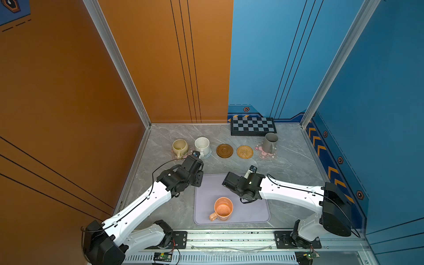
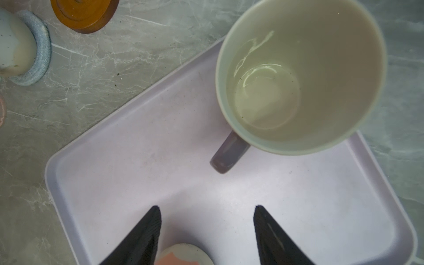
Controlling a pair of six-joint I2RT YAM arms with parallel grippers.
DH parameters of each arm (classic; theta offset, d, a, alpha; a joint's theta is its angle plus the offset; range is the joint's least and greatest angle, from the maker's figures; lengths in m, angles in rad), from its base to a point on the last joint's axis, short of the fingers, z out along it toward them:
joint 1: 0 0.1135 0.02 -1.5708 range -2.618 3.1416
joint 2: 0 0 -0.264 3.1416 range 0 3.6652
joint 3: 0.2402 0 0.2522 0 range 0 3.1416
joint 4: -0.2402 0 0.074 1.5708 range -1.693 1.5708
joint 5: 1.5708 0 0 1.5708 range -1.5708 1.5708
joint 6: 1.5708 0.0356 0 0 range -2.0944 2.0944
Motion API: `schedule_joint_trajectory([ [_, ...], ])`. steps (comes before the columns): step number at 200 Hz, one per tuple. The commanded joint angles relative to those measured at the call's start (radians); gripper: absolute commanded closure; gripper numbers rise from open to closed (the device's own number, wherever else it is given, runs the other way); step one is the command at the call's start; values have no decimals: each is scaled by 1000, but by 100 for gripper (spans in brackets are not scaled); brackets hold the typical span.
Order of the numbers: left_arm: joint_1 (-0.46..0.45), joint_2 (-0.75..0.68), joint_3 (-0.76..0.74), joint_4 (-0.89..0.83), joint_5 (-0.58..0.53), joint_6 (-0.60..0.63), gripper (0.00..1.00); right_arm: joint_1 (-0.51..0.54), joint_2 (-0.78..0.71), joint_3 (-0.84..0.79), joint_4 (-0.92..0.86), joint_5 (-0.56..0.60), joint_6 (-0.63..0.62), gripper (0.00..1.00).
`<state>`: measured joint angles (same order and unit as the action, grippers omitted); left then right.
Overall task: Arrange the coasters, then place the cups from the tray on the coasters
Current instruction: 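Lower the right gripper into the lavender mug and close on its rim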
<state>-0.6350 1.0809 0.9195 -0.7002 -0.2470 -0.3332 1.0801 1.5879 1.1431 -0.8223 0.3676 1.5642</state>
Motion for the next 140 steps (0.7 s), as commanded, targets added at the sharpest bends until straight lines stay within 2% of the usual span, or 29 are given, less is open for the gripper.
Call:
schedule_joint_trajectory([
  [1,11,-31,-15,-14,22,-4,49,-17,22,22,-23,51,69,34],
  [53,26,-26,-16,-13,29,-3,49,-60,48,50,-78,102,95,33],
  [92,37,-10,-11,-14,39,-3,49,-96,75,35,-78,44,138,33],
  [140,55,1,-11,-15,44,-2,49,-113,115,48,-79,21,113,33],
])
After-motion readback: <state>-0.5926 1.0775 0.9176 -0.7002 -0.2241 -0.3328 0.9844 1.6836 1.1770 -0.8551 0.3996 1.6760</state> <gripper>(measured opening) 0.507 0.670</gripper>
